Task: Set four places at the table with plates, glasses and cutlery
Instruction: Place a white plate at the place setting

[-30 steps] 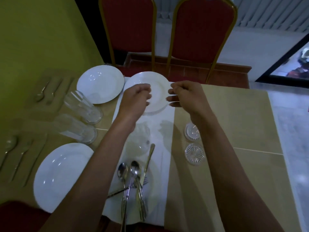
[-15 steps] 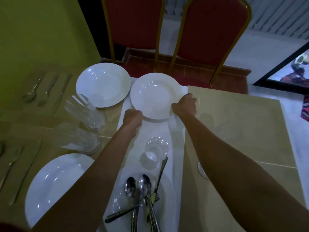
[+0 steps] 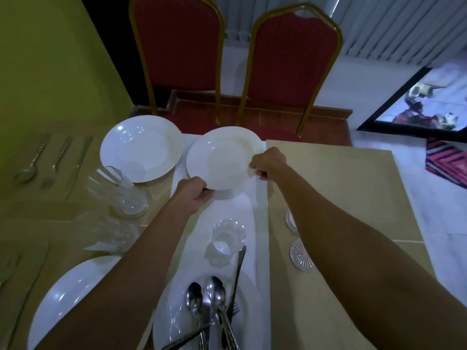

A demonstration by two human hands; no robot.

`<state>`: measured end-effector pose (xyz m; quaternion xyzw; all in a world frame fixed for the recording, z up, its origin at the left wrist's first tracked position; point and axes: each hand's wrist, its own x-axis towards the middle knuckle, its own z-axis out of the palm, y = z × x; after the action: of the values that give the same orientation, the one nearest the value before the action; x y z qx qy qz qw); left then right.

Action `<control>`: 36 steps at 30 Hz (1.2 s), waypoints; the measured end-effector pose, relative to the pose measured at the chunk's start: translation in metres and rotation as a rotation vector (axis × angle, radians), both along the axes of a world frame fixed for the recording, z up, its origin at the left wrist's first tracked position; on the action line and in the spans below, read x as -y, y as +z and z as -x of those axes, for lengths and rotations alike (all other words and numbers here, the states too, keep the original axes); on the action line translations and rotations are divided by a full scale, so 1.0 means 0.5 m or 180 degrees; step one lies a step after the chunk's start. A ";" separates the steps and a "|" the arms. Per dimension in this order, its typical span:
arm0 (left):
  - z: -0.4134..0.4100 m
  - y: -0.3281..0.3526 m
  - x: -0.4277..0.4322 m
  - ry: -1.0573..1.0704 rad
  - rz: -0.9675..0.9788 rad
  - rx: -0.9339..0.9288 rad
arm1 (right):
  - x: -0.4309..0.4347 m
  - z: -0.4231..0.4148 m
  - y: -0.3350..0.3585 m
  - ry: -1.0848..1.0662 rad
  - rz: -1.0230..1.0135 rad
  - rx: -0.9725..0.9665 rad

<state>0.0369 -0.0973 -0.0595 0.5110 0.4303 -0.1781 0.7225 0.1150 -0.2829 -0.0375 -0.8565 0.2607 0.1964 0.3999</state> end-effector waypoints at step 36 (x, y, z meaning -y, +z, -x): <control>-0.043 -0.044 0.437 -0.0644 -0.1217 -0.0042 | 0.530 0.030 -0.131 -0.0162 -0.0713 0.0094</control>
<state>0.0583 -0.3158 -0.0817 0.6781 0.4075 -0.1683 0.5880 0.0999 -0.5481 -0.1029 -0.8024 0.2528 0.2014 0.5017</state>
